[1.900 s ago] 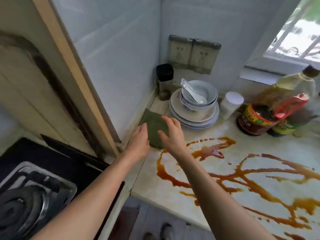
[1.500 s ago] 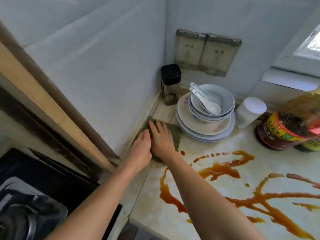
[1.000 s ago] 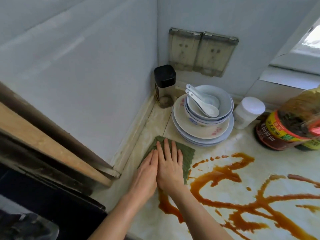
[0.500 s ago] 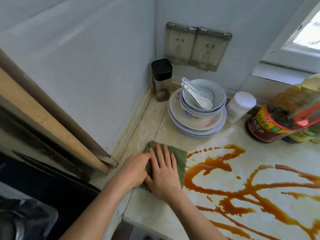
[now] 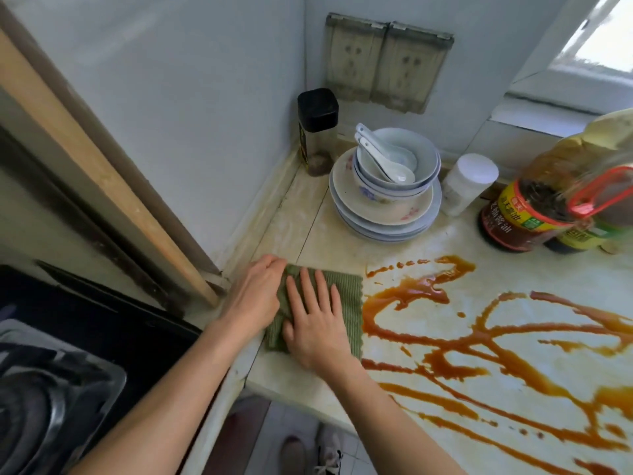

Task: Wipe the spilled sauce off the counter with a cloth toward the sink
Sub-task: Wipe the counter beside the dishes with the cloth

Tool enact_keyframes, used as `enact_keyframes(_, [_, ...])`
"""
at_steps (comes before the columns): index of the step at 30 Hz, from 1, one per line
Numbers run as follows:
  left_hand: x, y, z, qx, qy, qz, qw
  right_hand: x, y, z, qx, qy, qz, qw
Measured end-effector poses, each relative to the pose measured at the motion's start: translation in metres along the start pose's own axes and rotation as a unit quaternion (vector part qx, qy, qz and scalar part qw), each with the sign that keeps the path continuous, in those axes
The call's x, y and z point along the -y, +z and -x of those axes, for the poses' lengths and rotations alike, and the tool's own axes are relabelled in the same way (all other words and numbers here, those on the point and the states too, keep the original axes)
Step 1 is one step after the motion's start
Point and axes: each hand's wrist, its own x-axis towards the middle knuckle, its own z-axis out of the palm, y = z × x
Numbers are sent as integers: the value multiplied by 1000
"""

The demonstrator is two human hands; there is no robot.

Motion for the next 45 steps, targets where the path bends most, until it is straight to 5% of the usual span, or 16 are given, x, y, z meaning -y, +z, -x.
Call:
enact_keyframes(4, [5,7,27,59,1,-15,998,-31,-4,18,-10,-34,34,999])
enact_keyframes(10, [10,8,34,71,34,-29,996,-17,-8,13,-13,50,35,998])
enact_keyframes(16, [10,18,47,86,51,-36,994,-11,10,58,-42,-37,25,998])
enact_keyframes(24, [12,27,55,131,41,-77,988,5,6,52,-69,96,-57,991])
enact_keyframes(30, [9,24,56,154,32,-87,984,-18,23,70,-91,-6,59,994])
enact_keyframes(36, [6,17,55,166,26,-80,983,-11,24,72,-107,114,33,987])
enact_keyframes(42, [7,18,54,169,26,-80,982,13,33,83,-78,-34,55,995])
enact_keyframes(45, [6,16,55,167,28,-76,983,-23,24,84,-92,9,77,993])
